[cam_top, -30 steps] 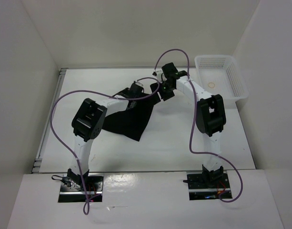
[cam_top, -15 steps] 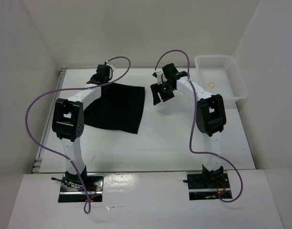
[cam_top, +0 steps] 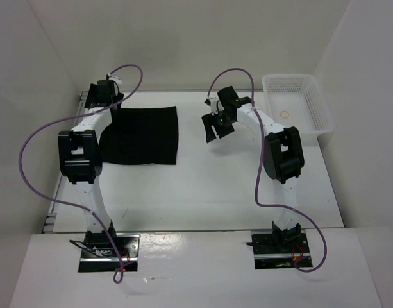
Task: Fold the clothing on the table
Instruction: Flatten the skirt out
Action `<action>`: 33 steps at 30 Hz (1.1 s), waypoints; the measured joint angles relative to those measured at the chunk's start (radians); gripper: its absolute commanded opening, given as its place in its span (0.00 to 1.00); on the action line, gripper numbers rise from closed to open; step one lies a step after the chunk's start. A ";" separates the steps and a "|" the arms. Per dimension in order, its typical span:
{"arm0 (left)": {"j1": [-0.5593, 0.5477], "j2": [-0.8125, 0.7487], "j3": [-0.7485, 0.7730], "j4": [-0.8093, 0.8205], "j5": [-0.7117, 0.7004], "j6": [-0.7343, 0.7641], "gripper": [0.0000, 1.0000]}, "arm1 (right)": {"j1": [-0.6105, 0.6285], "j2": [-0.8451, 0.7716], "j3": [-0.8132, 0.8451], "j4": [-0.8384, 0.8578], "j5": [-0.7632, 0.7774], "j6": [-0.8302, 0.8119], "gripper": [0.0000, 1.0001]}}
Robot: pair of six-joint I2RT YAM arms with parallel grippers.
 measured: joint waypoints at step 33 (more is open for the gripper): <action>0.229 -0.552 -0.348 -0.542 0.631 -0.258 1.00 | 0.294 0.662 1.208 -0.271 0.042 -0.022 1.00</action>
